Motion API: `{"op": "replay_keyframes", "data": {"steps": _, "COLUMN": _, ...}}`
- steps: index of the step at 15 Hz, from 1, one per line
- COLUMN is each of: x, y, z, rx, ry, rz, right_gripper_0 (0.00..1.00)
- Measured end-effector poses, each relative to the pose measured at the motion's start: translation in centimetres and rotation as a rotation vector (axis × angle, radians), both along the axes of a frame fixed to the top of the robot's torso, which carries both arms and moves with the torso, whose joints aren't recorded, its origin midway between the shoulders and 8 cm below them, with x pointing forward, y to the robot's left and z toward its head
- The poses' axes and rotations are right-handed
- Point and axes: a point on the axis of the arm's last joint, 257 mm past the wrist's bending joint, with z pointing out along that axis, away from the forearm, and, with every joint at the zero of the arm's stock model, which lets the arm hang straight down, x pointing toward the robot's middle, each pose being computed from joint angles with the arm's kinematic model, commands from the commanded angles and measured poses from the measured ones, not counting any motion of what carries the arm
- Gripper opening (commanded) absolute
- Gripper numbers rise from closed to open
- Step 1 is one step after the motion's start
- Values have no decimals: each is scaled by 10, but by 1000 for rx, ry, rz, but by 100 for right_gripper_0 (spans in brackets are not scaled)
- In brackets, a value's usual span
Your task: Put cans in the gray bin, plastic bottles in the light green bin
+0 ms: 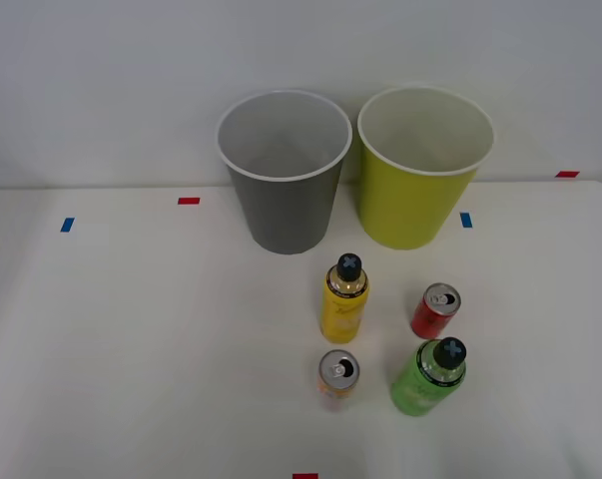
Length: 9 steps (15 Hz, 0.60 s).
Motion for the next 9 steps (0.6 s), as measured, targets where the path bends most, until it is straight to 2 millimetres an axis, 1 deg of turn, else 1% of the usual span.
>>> {"op": "replay_keyframes", "data": {"steps": 4, "x": 0, "y": 0, "z": 0, "rx": 0, "ry": 0, "rz": 0, "right_gripper_0": 100}}
{"op": "replay_keyframes", "data": {"steps": 5, "x": 1, "y": 1, "z": -2, "rx": 4, "ry": 2, "rz": -1, "right_gripper_0": 100}}
{"op": "replay_keyframes", "data": {"steps": 7, "x": 3, "y": 6, "z": -20, "rx": 34, "ry": 25, "rz": 1, "right_gripper_0": 100}}
{"op": "replay_keyframes", "data": {"steps": 8, "x": 3, "y": 11, "z": -21, "rx": 39, "ry": 25, "rz": 22, "right_gripper_0": 100}}
{"op": "replay_keyframes", "data": {"steps": 9, "x": 2, "y": 14, "z": -17, "rx": 34, "ry": 13, "rz": 46, "right_gripper_0": 100}}
